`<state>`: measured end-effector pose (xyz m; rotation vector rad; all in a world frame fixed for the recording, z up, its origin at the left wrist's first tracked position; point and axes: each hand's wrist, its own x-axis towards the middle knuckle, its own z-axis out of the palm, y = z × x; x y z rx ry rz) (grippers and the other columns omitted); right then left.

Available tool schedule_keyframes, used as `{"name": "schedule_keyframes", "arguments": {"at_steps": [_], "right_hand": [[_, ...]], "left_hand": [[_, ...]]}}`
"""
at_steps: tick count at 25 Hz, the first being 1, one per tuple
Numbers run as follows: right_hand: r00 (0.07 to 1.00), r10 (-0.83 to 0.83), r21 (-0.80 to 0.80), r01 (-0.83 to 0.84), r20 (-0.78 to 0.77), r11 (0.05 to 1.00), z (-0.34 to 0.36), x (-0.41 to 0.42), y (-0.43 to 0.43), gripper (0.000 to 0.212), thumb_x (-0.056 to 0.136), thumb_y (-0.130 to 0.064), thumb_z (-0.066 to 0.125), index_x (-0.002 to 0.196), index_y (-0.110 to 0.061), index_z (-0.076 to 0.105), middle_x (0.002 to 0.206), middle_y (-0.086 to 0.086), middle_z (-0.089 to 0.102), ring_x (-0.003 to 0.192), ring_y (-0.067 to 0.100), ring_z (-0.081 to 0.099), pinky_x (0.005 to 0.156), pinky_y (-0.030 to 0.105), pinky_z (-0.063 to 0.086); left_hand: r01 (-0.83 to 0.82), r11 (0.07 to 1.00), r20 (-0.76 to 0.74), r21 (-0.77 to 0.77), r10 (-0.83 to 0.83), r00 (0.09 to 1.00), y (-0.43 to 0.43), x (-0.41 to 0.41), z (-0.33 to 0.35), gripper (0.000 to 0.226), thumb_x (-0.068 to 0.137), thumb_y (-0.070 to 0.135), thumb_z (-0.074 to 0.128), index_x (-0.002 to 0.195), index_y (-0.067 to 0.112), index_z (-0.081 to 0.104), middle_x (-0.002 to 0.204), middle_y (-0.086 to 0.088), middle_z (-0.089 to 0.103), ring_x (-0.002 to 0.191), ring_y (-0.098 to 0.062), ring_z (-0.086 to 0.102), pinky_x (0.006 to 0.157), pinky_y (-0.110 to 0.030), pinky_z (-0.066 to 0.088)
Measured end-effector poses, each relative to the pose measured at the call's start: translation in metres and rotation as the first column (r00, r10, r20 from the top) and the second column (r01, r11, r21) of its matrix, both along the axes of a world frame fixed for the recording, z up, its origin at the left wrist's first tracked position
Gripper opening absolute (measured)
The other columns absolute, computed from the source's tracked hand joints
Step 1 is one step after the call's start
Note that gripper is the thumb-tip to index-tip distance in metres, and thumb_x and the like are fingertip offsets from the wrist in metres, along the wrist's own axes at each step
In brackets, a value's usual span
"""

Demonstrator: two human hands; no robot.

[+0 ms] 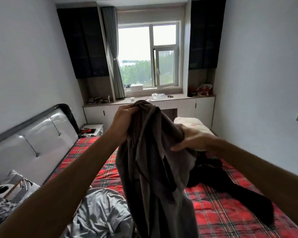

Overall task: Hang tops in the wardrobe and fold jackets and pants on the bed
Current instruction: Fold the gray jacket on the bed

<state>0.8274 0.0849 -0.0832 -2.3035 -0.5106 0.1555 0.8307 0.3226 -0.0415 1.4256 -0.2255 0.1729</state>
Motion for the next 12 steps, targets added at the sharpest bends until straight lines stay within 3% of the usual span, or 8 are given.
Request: {"name": "schedule_keyframes", "arguments": {"at_steps": [1,3,4,7,8,10,11,12], "right_hand": [[0.994,0.036,0.094,-0.026,-0.105,0.995,-0.021,0.0,-0.003,0.06,0.075,-0.015,0.084,0.123,-0.026,0.05,0.108,-0.013,0.062,0.1,0.005,0.061,0.075,0.0,0.041],[0.941,0.132,0.25,-0.054,-0.31,0.967,-0.06,0.001,-0.003,0.062,0.072,-0.022,0.086,0.127,-0.019,0.058,0.121,-0.001,0.067,0.118,0.02,0.06,0.098,0.027,0.049],[0.912,0.142,0.254,-0.042,-0.386,0.966,-0.075,0.003,0.0,0.066,0.068,-0.031,0.087,0.127,-0.022,0.059,0.124,-0.002,0.067,0.12,0.02,0.06,0.103,0.04,0.047],[0.862,0.142,0.232,-0.029,-0.486,0.972,-0.104,0.009,0.012,0.057,0.072,-0.036,0.082,0.123,-0.017,0.064,0.121,0.004,0.069,0.116,0.022,0.063,0.104,0.046,0.047],[0.856,0.14,0.262,-0.006,-0.497,0.965,-0.107,0.011,0.018,0.047,0.078,-0.031,0.08,0.118,-0.012,0.065,0.115,0.008,0.071,0.108,0.024,0.067,0.098,0.043,0.052],[0.874,0.061,0.386,0.149,-0.481,0.91,-0.096,0.01,0.03,0.018,0.086,-0.018,0.073,0.099,-0.008,0.066,0.085,0.009,0.073,0.072,0.02,0.069,0.065,0.028,0.057],[0.882,0.008,0.469,0.243,-0.472,0.849,-0.084,0.013,0.036,0.007,0.088,-0.013,0.069,0.089,-0.008,0.063,0.069,0.006,0.067,0.055,0.014,0.062,0.047,0.021,0.048],[0.881,-0.035,0.549,0.325,-0.471,0.77,-0.067,0.018,0.042,0.011,0.09,-0.009,0.064,0.082,-0.009,0.058,0.058,0.002,0.06,0.044,0.01,0.054,0.037,0.017,0.038]], "left_hand": [[0.002,1.0,-0.014,-0.014,-0.002,1.0,0.001,0.001,0.002,0.021,0.093,0.006,0.055,0.093,0.011,0.074,0.088,-0.01,0.074,0.079,-0.021,0.068,0.074,-0.028,0.054],[0.008,1.0,-0.019,-0.018,-0.008,1.0,0.002,0.001,0.005,0.02,0.094,0.007,0.054,0.091,0.011,0.074,0.086,-0.009,0.074,0.076,-0.02,0.069,0.074,-0.029,0.054],[0.013,1.0,-0.009,-0.021,-0.013,1.0,0.003,-0.001,0.007,0.02,0.094,0.007,0.054,0.09,0.01,0.073,0.084,-0.008,0.074,0.075,-0.019,0.069,0.074,-0.029,0.054],[0.003,1.0,0.028,-0.025,-0.002,1.0,0.013,-0.006,0.012,0.022,0.096,0.007,0.052,0.088,0.011,0.072,0.078,-0.004,0.074,0.068,-0.015,0.069,0.067,-0.024,0.056],[-0.015,1.0,0.04,-0.014,0.015,0.999,0.02,-0.008,0.013,0.023,0.096,0.007,0.051,0.088,0.012,0.072,0.078,-0.004,0.075,0.069,-0.015,0.069,0.067,-0.024,0.055],[-0.069,0.997,0.067,0.026,0.067,0.995,0.037,-0.01,0.011,0.023,0.095,0.007,0.052,0.091,0.012,0.074,0.085,-0.007,0.075,0.078,-0.02,0.069,0.074,-0.028,0.055],[-0.112,0.992,0.086,0.061,0.107,0.991,0.047,-0.011,0.011,0.022,0.095,0.007,0.053,0.093,0.012,0.074,0.09,-0.009,0.075,0.083,-0.022,0.069,0.079,-0.032,0.054],[-0.16,0.982,0.108,0.099,0.149,0.983,0.057,-0.012,0.01,0.022,0.094,0.007,0.054,0.094,0.013,0.075,0.093,-0.01,0.075,0.086,-0.022,0.069,0.082,-0.032,0.054]]}}
